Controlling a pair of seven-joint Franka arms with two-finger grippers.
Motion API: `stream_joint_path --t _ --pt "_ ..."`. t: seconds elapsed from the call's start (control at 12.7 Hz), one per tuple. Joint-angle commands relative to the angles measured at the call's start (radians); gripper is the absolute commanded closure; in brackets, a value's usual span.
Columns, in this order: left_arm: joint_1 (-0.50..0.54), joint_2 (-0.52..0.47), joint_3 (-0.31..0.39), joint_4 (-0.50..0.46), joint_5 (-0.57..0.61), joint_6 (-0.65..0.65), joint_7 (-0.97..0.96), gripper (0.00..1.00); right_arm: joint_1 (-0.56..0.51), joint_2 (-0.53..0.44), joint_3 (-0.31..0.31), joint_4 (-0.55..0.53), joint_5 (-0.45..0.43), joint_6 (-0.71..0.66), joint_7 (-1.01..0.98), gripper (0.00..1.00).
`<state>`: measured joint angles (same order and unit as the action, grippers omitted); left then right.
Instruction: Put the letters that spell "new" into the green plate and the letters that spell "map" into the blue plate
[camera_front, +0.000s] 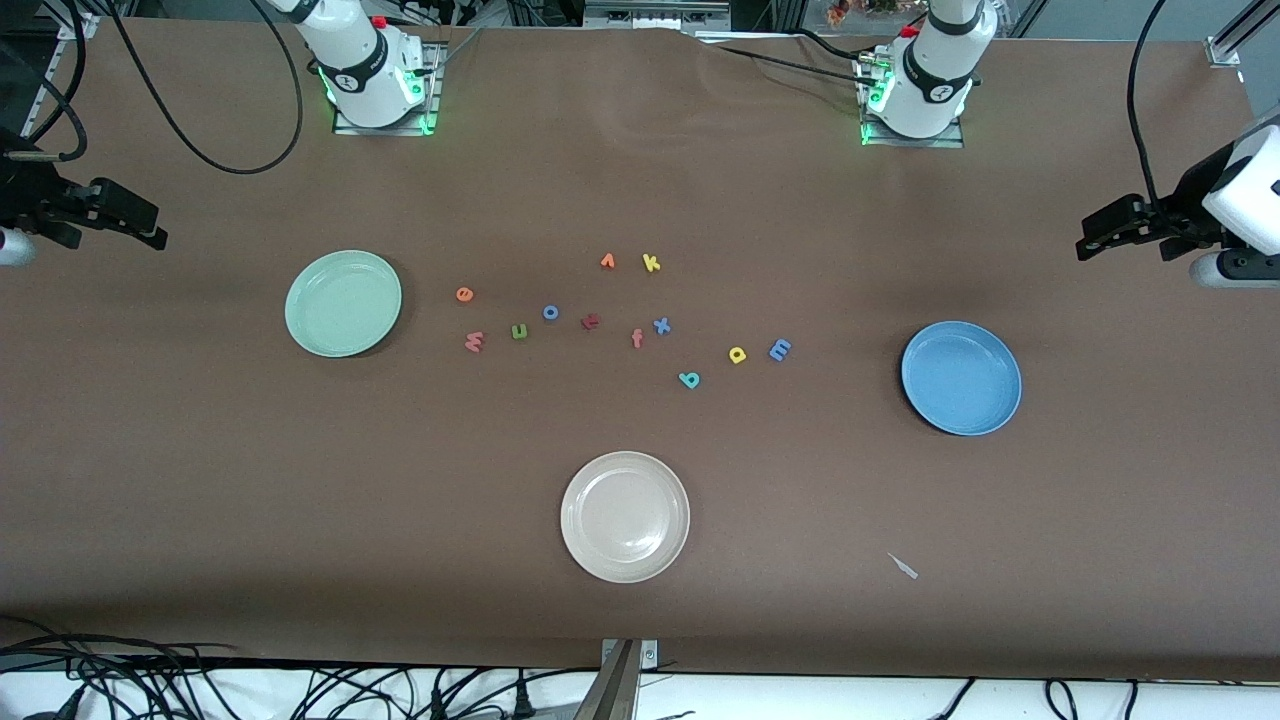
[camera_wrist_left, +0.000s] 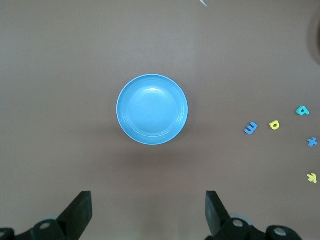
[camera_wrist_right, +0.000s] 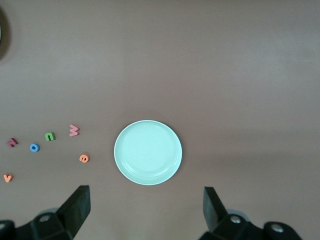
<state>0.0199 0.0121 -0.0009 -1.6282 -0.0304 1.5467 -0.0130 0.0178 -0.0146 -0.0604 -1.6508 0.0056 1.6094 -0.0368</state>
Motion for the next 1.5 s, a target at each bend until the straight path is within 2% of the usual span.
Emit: stream_joint_path --t 0.0,1.42 --pt "-0.003 -0.006 -0.001 -0.009 0.041 0.006 0.018 0.00 -0.004 -0.010 0.002 -0.001 0.013 -0.013 -0.003 0.00" --pt "-0.001 0.029 0.001 0.008 0.041 0.010 0.014 0.00 -0.004 -0.007 0.001 -0.001 0.011 -0.013 -0.003 0.00"
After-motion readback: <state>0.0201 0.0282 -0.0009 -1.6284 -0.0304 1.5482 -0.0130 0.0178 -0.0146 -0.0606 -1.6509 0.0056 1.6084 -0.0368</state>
